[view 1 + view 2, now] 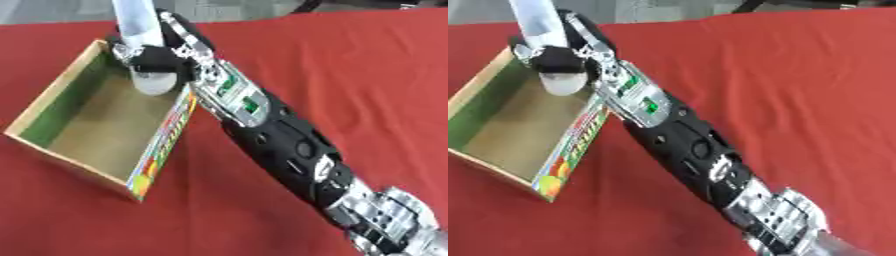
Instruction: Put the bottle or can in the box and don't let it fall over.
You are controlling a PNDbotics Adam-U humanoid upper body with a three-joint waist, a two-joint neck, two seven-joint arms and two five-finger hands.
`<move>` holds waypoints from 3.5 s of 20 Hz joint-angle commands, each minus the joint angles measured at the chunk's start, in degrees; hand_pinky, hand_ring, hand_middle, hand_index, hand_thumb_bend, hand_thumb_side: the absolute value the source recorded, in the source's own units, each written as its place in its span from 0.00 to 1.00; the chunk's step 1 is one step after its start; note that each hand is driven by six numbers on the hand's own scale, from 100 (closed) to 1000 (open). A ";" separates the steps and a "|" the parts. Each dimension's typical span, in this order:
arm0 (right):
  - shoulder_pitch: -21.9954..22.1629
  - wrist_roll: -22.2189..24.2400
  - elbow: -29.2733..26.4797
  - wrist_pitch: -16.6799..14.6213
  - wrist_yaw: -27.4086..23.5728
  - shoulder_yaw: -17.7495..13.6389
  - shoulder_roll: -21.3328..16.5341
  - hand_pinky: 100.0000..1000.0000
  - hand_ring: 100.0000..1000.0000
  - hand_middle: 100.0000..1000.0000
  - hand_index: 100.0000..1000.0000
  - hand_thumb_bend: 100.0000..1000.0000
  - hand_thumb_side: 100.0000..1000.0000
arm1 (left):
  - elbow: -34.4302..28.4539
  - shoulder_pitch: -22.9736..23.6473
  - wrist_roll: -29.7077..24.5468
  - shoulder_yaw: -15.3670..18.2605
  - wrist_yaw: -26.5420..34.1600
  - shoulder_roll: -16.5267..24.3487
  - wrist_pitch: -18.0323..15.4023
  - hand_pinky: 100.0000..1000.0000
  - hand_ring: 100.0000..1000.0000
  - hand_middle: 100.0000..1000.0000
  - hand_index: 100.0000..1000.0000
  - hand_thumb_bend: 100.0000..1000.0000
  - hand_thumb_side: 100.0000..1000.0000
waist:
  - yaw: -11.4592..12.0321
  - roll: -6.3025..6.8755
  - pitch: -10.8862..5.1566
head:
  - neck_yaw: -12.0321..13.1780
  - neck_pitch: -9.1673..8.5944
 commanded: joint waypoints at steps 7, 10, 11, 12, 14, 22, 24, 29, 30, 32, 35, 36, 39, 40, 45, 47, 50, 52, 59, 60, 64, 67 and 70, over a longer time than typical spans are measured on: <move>-0.95 -0.81 5.90 -1.41 0.02 -0.52 1.36 0.75 0.49 0.05 0.05 0.00 0.00 | -0.82 -1.30 -0.56 -0.04 0.54 0.51 0.08 0.80 0.76 0.75 0.79 0.30 0.75 | 2.24 0.01 0.53 | -2.02 -3.01; -0.74 -0.13 7.34 -1.28 -0.37 -0.61 1.49 0.76 0.55 0.13 0.10 0.00 0.00 | -0.82 -1.28 -0.51 -0.03 0.49 0.46 0.12 0.80 0.76 0.75 0.79 0.30 0.75 | 2.23 -0.16 0.60 | -2.18 -2.79; -0.69 0.05 7.56 -1.21 -0.22 -0.64 1.45 0.77 0.64 0.24 0.18 0.10 0.00 | -0.84 -1.28 -0.49 0.00 0.47 0.47 0.10 0.80 0.76 0.75 0.79 0.30 0.76 | 2.20 -0.20 0.59 | -2.21 -2.70; -0.63 0.23 7.68 -1.13 0.06 -0.67 1.41 0.77 0.64 0.24 0.19 0.12 0.00 | -0.88 -1.24 -0.46 0.05 0.45 0.49 0.08 0.80 0.76 0.75 0.79 0.30 0.76 | 2.18 -0.21 0.57 | -2.22 -2.63; -0.59 0.77 7.53 -1.14 1.04 -0.69 1.19 0.81 0.77 0.46 0.47 0.40 0.00 | -0.92 -1.07 -0.29 0.22 0.39 0.57 0.04 0.80 0.76 0.75 0.79 0.30 0.76 | 2.06 -0.25 0.47 | -2.20 -2.41; -1.06 2.15 4.67 0.36 7.56 -1.46 0.09 0.91 0.89 0.76 0.86 0.66 0.07 | -0.94 -0.48 0.02 0.47 0.25 0.80 0.00 0.80 0.76 0.75 0.79 0.30 0.76 | 1.47 -0.24 -0.06 | -1.97 -1.87; -1.34 2.13 3.88 1.13 8.24 -1.55 -0.13 0.92 0.90 0.78 0.88 0.66 0.11 | -0.90 -0.42 0.01 0.45 0.24 0.81 0.02 0.80 0.76 0.75 0.79 0.30 0.76 | 1.37 -0.26 -0.20 | -1.93 -1.82; -1.80 1.98 1.31 2.96 8.82 -1.53 -0.83 0.92 0.91 0.79 0.89 0.68 0.12 | -0.85 -0.16 0.01 0.48 0.26 0.95 -0.01 0.80 0.76 0.75 0.79 0.31 0.76 | 0.86 -0.15 -0.65 | -1.70 -1.41; -1.79 1.94 1.09 3.37 8.64 -1.47 -0.88 0.92 0.91 0.79 0.89 0.68 0.13 | -0.84 -0.12 -0.01 0.48 0.26 0.99 -0.02 0.80 0.76 0.75 0.79 0.30 0.76 | 0.74 -0.08 -0.75 | -1.65 -1.37; -1.62 1.93 0.73 4.17 8.20 -1.27 -0.99 0.92 0.91 0.79 0.88 0.69 0.12 | -0.90 -0.08 -0.01 0.53 0.24 1.10 -0.09 0.80 0.76 0.75 0.79 0.30 0.76 | 0.52 0.01 -0.94 | -1.62 -1.29; -1.11 2.07 -0.17 5.16 6.96 -1.15 -1.46 0.92 0.90 0.78 0.88 0.69 0.11 | -0.93 0.13 0.11 0.65 0.21 1.27 -0.15 0.80 0.76 0.75 0.79 0.30 0.76 | 0.05 0.12 -1.28 | -1.44 -1.06; -0.83 1.99 -0.54 5.45 6.31 -1.14 -1.67 0.92 0.90 0.78 0.87 0.69 0.11 | -0.91 0.25 0.14 0.68 0.19 1.33 -0.14 0.80 0.76 0.75 0.79 0.30 0.76 | -0.14 0.14 -1.41 | -1.30 -0.94; 0.29 1.94 -1.82 6.44 4.40 -0.53 -2.35 0.92 0.90 0.78 0.88 0.69 0.11 | -0.90 0.51 0.24 0.78 0.09 1.52 -0.17 0.80 0.76 0.75 0.79 0.30 0.76 | -0.70 0.14 -1.77 | -0.91 -0.69; 0.71 2.01 -2.33 6.76 3.78 -0.32 -2.59 0.92 0.90 0.79 0.88 0.69 0.10 | -0.90 0.57 0.26 0.80 0.07 1.58 -0.18 0.80 0.76 0.75 0.79 0.30 0.76 | -0.87 0.15 -1.88 | -0.77 -0.61; 2.54 1.87 -5.62 8.84 1.13 0.74 -4.63 0.91 0.91 0.79 0.88 0.69 0.09 | -0.77 1.45 0.74 1.30 -0.29 2.09 -0.21 0.80 0.77 0.75 0.79 0.30 0.75 | -2.26 0.01 -2.64 | 0.53 0.22; 3.25 1.60 -7.33 9.94 -0.17 1.40 -5.66 0.91 0.91 0.79 0.88 0.69 0.09 | -0.69 1.82 1.12 1.58 -0.42 2.42 -0.23 0.80 0.77 0.75 0.79 0.30 0.75 | -3.02 -0.17 -3.03 | 1.16 0.72; 4.30 1.05 -10.19 11.09 -1.85 1.69 -7.12 0.91 0.91 0.80 0.89 0.68 0.08 | -0.72 2.14 1.33 1.72 -0.53 2.80 -0.30 0.80 0.77 0.75 0.79 0.30 0.75 | -3.85 -0.18 -3.52 | 1.89 1.22; 4.86 0.46 -11.50 11.59 -2.12 1.44 -8.04 0.91 0.90 0.80 0.89 0.68 0.08 | -0.70 2.45 1.43 1.81 -0.61 2.99 -0.31 0.80 0.77 0.75 0.79 0.30 0.75 | -4.31 -0.11 -3.83 | 2.32 1.64; 6.89 -0.08 -13.77 12.61 -4.26 0.51 -10.26 0.91 0.90 0.80 0.89 0.67 0.07 | -0.58 3.31 1.64 1.98 -0.80 3.22 -0.30 0.80 0.76 0.75 0.79 0.30 0.75 | -5.66 -0.01 -4.73 | 3.31 2.56; 6.95 -0.16 -13.97 12.72 -4.44 0.51 -10.35 0.91 0.90 0.80 0.89 0.67 0.07 | -0.58 3.32 1.64 1.98 -0.80 3.23 -0.30 0.80 0.76 0.75 0.79 0.30 0.75 | -5.69 -0.01 -4.75 | 3.33 2.58; 8.45 -0.45 -16.15 11.92 -5.54 -0.60 -12.35 0.90 0.90 0.81 0.89 0.66 0.06 | -0.51 3.82 1.74 2.15 -0.95 3.49 -0.33 0.80 0.76 0.75 0.79 0.30 0.75 | -6.88 -0.22 -5.41 | 4.32 3.01; 10.60 -0.62 -20.31 11.17 -7.36 -1.66 -16.37 0.89 0.90 0.81 0.89 0.65 0.05 | -0.42 4.15 1.79 2.21 -1.10 3.69 -0.36 0.80 0.76 0.75 0.79 0.30 0.75 | -7.74 -0.51 -5.98 | 4.95 3.43; 12.67 -1.36 -24.62 11.60 -9.02 -2.64 -19.60 0.89 0.90 0.81 0.89 0.65 0.05 | -0.37 4.29 1.80 2.23 -1.20 3.87 -0.37 0.80 0.76 0.75 0.79 0.30 0.75 | -8.07 -0.62 -6.22 | 5.25 3.50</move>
